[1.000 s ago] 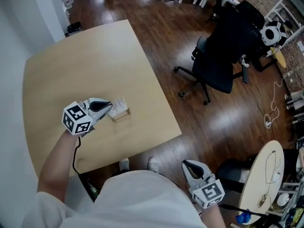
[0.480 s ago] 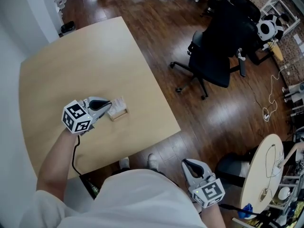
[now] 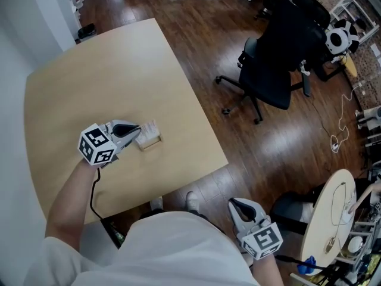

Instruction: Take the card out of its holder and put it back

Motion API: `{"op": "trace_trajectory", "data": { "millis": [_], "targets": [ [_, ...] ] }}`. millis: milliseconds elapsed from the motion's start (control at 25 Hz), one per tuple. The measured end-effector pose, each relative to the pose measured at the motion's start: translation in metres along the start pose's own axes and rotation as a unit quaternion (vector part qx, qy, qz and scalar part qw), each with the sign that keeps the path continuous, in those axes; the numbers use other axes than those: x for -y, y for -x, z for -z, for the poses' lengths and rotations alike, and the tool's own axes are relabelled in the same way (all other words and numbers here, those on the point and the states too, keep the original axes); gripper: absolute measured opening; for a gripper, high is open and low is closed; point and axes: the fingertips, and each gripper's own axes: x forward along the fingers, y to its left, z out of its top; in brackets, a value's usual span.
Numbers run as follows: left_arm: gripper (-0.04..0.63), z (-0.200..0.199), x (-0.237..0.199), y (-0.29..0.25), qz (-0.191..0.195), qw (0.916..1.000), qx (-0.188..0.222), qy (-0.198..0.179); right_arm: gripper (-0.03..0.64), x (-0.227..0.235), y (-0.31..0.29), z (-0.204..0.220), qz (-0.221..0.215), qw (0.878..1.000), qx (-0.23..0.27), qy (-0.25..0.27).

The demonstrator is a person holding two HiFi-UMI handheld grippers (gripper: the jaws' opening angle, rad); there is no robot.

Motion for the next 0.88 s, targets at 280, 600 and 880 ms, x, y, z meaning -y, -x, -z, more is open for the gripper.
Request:
{"op": "trace_trajectory", "data": {
  "millis": [280,600,880],
  "targets": [
    [0.017,0.008,0.004,-0.008,0.002,0.9999,-0.012,-0.009,0.014,0.003,-0.003,0.000,0.001,1.000,-0.002,-0.003],
    [0.017,0.028,0.008,-0.023,0.007,0.9995,-0.027,-0.013,0.014,0.005,-0.006,0.002,0.003,1.000,-0.008,-0.008],
    [0.017,0.041,0.007,-0.031,0.010,0.9995,-0.028,-0.008,0.014,0.002,-0.008,0.001,0.003,1.000,-0.014,-0.010]
  ]
}}
